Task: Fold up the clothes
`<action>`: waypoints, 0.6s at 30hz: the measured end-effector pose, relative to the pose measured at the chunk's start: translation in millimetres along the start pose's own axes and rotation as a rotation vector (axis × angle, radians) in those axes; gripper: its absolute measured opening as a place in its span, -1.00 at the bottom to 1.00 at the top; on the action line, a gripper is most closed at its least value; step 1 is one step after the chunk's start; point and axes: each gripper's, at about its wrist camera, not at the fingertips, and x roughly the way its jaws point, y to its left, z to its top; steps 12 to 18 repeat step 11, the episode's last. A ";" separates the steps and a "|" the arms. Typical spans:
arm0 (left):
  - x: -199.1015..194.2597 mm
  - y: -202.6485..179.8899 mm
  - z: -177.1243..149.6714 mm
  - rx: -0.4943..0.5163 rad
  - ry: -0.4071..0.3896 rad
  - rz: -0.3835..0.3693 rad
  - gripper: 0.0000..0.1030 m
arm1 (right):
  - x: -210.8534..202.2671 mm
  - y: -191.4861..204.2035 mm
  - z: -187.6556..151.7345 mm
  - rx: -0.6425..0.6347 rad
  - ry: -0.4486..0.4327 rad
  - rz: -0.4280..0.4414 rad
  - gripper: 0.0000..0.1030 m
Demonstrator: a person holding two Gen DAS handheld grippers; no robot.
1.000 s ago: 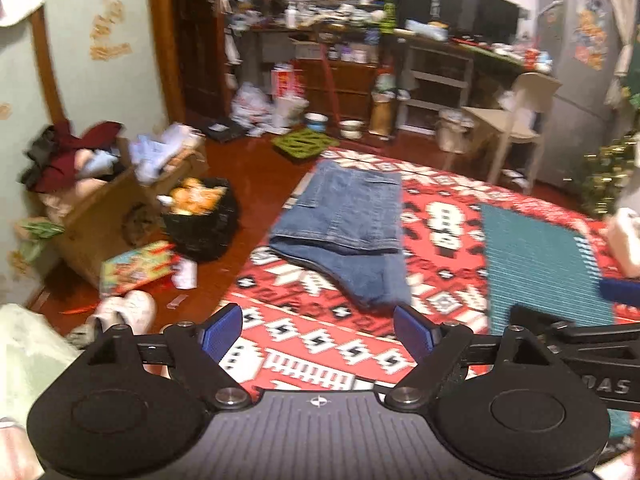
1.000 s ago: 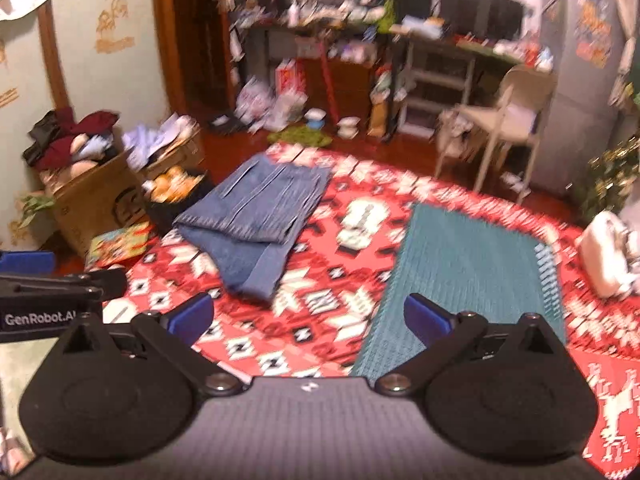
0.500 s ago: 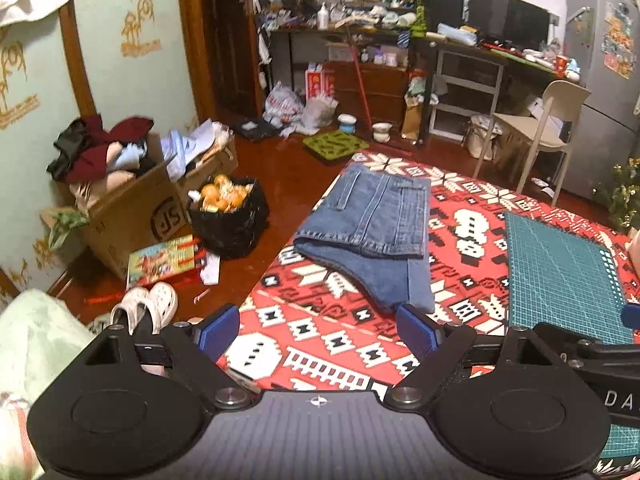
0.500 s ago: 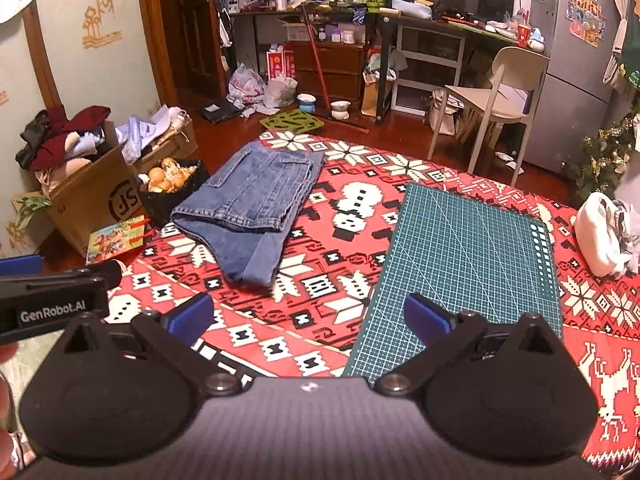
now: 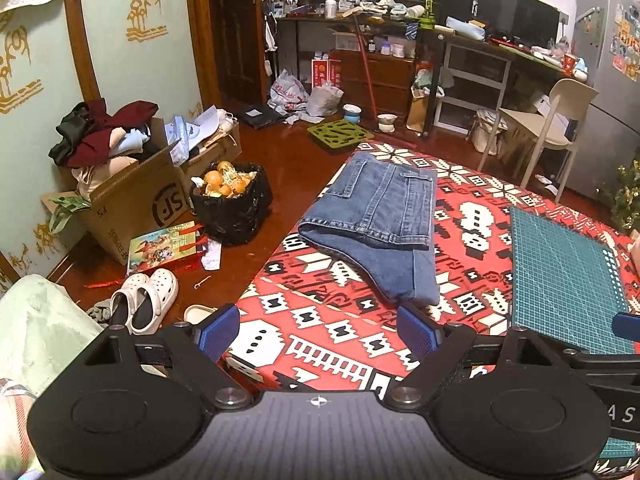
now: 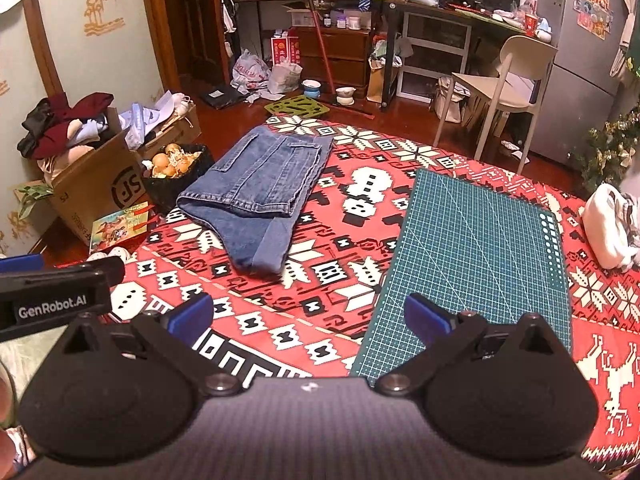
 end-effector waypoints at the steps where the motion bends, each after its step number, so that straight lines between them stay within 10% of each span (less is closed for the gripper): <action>1: 0.2 0.0 0.1 0.000 0.000 0.001 0.66 | 0.4 0.6 0.1 -0.002 0.001 0.001 0.99; 18: 1.4 3.1 0.4 -0.010 0.004 -0.003 0.66 | 3.8 4.4 0.3 -0.010 0.016 0.010 0.99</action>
